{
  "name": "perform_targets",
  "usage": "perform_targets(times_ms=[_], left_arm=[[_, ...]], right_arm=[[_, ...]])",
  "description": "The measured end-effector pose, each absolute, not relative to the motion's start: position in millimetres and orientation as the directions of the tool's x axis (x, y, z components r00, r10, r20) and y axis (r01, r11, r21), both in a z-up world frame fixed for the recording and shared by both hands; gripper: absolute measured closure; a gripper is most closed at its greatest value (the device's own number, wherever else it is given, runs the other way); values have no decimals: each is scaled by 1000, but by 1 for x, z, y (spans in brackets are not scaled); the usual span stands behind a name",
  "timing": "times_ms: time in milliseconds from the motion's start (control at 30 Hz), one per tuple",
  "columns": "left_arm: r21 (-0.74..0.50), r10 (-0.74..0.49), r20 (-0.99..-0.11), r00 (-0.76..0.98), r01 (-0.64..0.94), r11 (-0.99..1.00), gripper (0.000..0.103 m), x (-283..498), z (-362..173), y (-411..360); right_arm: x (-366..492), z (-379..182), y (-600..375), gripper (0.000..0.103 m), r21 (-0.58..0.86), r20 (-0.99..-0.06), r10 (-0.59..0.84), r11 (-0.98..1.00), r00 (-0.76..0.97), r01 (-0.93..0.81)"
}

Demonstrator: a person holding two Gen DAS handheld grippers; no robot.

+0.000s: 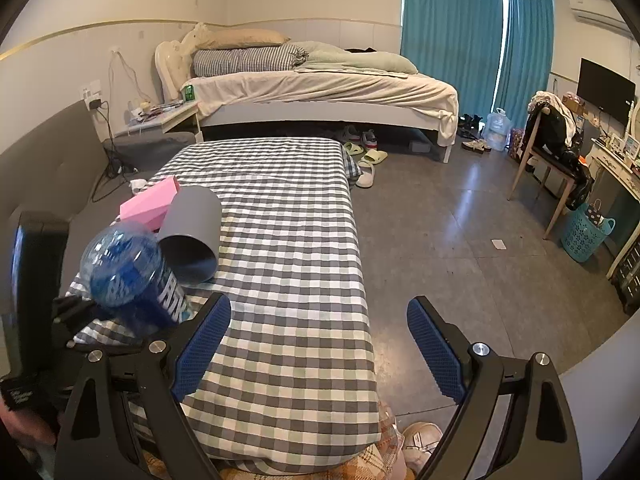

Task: Flip cup upside down
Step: 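Rotate the bottle upright with the left gripper and lower it, then set the bottle upright beside the grey cylinder and open the left gripper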

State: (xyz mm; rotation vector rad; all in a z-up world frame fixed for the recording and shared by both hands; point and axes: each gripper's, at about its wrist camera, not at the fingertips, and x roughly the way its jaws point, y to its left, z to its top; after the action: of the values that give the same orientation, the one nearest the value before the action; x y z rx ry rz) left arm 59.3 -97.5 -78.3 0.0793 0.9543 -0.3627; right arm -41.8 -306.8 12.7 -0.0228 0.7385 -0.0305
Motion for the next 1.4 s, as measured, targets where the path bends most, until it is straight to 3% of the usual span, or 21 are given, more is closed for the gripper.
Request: perform_targets(times_ms=[267,400,700,900,1100,1233,1300,1400], left_arm=[[-84,-269,-793,547,339,937,28,68,-79,-94],[-69,-267,-819,508,374,925,14,63,-84,-100],[-98,-292,-808,512,371,923,14,42,-65,-83],[-44,-245,-729,640,313,949,14,30,-33,-57],[1,-154,-561,813,186,982,13,16,-4,-23],[-19,-141,-528,837,155,988,0,9,-4,-8],[-36,-139,-525,840,142,989,0,7,-5,-2],[-45,-142,-528,837,140,989,0,5,-8,0]], right_arm=[[-42,12,-304,13,-41,-675,-40,999,736,17],[-41,13,-302,13,-35,-679,-33,999,733,13],[-43,14,-297,13,-24,-683,-9,1000,731,-11],[-45,21,-288,13,-3,-660,24,999,751,-35],[-47,27,-279,13,18,-589,50,999,807,-48],[-47,22,-271,11,13,-591,67,997,804,-74],[-49,22,-267,1,1,-587,68,996,807,-84],[-53,25,-262,0,-15,-571,74,995,817,-101]])
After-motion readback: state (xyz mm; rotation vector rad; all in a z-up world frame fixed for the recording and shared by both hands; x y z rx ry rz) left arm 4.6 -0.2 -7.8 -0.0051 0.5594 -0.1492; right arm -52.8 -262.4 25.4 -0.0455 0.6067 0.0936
